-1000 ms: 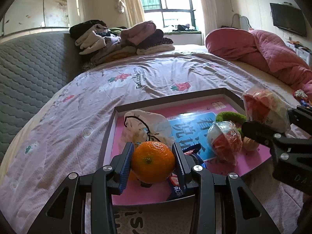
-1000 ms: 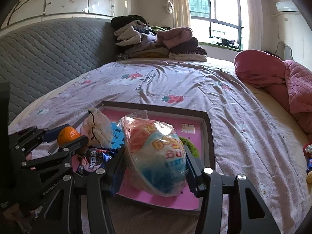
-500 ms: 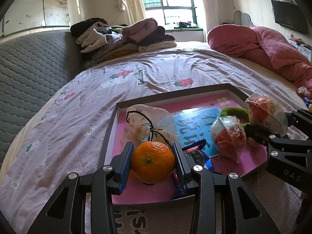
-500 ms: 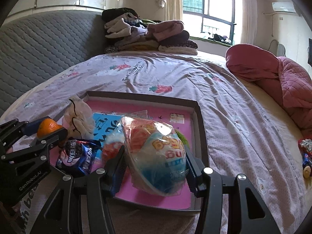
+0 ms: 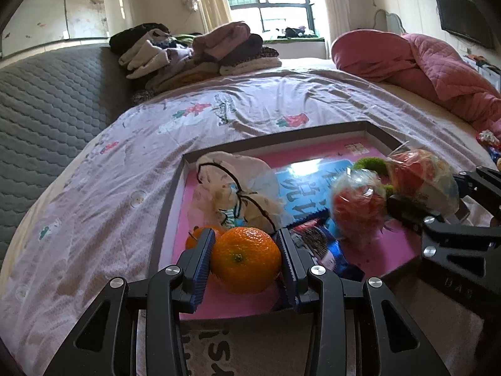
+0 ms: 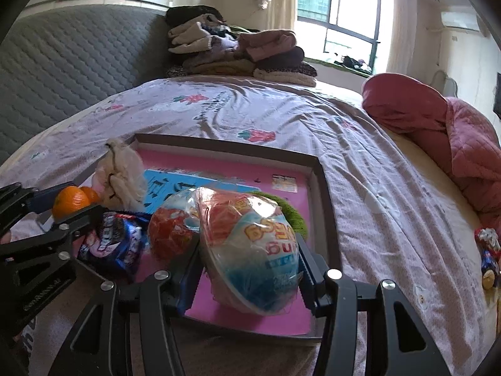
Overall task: Organize objects
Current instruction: 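Open the left gripper to drop the orange while the right releases the egg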
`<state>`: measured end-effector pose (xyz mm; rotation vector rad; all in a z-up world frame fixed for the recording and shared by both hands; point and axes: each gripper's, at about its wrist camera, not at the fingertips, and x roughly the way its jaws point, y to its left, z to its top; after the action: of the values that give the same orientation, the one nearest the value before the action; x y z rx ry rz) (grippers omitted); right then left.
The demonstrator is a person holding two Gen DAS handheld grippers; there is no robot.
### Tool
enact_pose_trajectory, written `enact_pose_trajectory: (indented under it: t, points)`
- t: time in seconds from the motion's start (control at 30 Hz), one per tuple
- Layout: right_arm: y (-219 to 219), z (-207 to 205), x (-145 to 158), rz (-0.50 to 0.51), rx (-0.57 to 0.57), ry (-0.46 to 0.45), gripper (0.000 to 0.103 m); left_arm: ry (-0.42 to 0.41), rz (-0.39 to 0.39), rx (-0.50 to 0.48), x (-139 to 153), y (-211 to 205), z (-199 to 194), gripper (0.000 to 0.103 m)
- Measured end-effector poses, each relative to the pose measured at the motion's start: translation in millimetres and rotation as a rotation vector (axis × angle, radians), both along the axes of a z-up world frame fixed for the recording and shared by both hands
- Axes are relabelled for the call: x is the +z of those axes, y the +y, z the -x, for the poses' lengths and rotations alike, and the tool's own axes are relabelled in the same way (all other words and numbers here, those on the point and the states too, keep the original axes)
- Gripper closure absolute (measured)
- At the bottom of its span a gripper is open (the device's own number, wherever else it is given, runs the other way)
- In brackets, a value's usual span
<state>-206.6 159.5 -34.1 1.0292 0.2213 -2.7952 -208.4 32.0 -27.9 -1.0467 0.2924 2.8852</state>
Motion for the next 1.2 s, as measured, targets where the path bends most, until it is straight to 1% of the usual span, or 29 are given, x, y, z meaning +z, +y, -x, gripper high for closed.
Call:
enact_pose_trajectory:
  t: [0.13,0.37,0.47,0.63,0.67,0.8,0.97,1.2]
  points:
    - [-6,-1,-5,-0.033,0.010,-0.002,0.049,0.001,0.009,-0.004,-2,2,-1,0.061]
    - [-4,-1,-6,-0.031,0.013,-0.004,0.048,-0.003,0.017,-0.003,-4,2,-1,0.061]
    - [-5,-1,-6,-0.040,0.014,-0.007,0.048,-0.010,0.003,-0.003,-4,0,-1,0.061]
    - [-4,-2,-6,-0.041,0.018,-0.013,0.045,-0.024,-0.029,0.007,-2,-6,2,0.053]
    - [-3,-2,-5,-0.038,0.017,-0.015,0.044,-0.024,-0.032,0.007,-2,-7,2,0.053]
    - [-3,-1,-4,-0.034,0.011,-0.021,0.043,-0.022,-0.031,0.008,-2,-7,4,0.045]
    - [-1,-1,-2,-0.010,0.012,-0.023,0.043,-0.013,-0.035,0.008,1,-8,4,0.043]
    - [4,-2,7,0.028,0.000,0.004,0.042,0.006,-0.046,0.017,8,-11,0,0.037]
